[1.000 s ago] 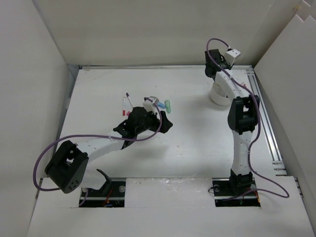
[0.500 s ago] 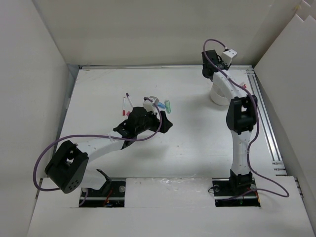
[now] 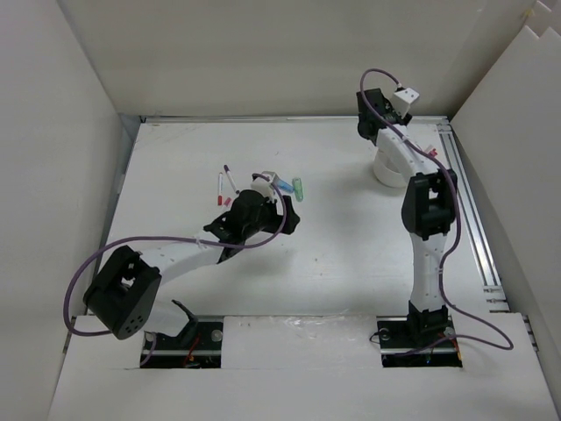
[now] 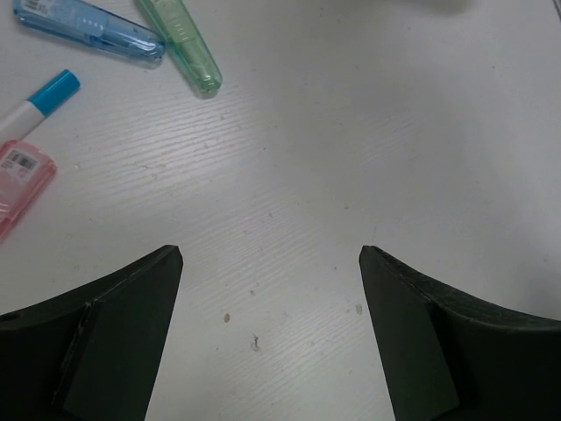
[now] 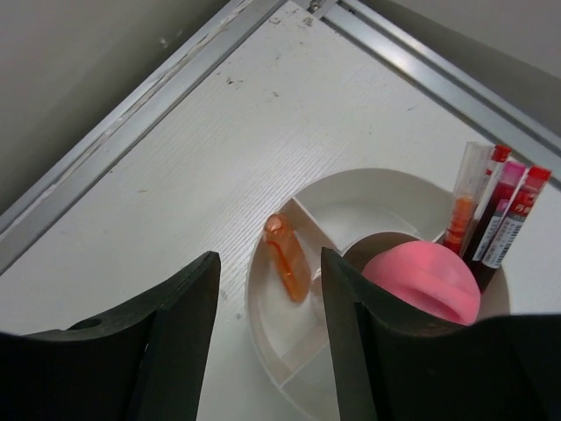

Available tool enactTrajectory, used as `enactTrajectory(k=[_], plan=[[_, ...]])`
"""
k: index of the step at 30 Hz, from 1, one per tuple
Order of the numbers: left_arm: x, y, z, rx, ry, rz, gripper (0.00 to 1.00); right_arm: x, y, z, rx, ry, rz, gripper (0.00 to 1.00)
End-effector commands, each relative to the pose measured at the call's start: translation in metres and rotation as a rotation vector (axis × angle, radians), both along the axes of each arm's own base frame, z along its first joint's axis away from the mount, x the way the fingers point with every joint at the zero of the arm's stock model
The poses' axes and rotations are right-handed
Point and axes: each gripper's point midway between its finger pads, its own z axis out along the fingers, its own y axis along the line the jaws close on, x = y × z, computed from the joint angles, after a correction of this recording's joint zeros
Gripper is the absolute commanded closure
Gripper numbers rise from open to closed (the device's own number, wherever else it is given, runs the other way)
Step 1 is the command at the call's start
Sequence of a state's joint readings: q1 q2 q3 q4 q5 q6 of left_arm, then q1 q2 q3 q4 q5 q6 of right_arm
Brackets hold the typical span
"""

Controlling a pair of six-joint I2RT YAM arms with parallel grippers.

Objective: Sort the stationery into containers
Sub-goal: Place the stationery in the storage box, then pick up the stationery from the center of the board.

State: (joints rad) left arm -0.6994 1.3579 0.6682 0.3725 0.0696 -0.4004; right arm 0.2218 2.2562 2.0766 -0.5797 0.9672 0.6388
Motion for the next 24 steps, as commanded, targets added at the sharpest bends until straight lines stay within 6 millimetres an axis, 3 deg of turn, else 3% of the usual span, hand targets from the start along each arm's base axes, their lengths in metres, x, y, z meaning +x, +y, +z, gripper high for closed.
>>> enactTrajectory(k=[1, 2, 4, 6, 7, 8, 10, 16, 19, 22, 24], plan=[[0.021, 0.009, 0.008, 0.05, -0.036, 0.097, 0.21, -0.008, 0.023, 0.041, 0.121, -0.099, 0.063, 0.44], [0.025, 0.01, 0.008, 0.062, -0.037, 0.114, 0.22, -0.013, 0.026, 0.059, 0.157, -0.14, 0.074, 0.44], [0.029, 0.018, -0.005, 0.111, -0.009, 0.164, 0.24, -0.02, 0.045, 0.069, 0.209, -0.162, 0.136, 0.44], [0.034, 0.021, -0.008, 0.132, -0.007, 0.188, 0.27, -0.035, 0.056, 0.083, 0.259, -0.213, 0.16, 0.53], [0.036, 0.022, -0.012, 0.142, 0.006, 0.206, 0.29, -0.04, 0.062, 0.084, 0.299, -0.217, 0.189, 0.6], [0.035, 0.025, -0.014, 0.154, 0.01, 0.215, 0.3, -0.053, 0.071, 0.086, 0.332, -0.226, 0.222, 0.8], [0.04, 0.028, -0.022, 0.19, 0.024, 0.238, 0.34, -0.065, 0.101, 0.081, 0.447, -0.237, 0.309, 0.99], [0.046, 0.02, -0.029, 0.197, 0.058, 0.241, 0.36, -0.119, 0.158, 0.051, 0.622, -0.25, 0.47, 1.0], [0.052, 0.01, -0.035, 0.192, 0.079, 0.227, 0.41, -0.141, 0.171, 0.037, 0.654, -0.215, 0.504, 1.0], [0.059, -0.005, -0.039, 0.181, 0.097, 0.22, 0.44, -0.155, 0.171, 0.036, 0.664, -0.214, 0.523, 0.97], [0.067, -0.007, -0.044, 0.204, 0.104, 0.236, 0.44, -0.162, 0.167, 0.036, 0.663, -0.21, 0.521, 0.83]])
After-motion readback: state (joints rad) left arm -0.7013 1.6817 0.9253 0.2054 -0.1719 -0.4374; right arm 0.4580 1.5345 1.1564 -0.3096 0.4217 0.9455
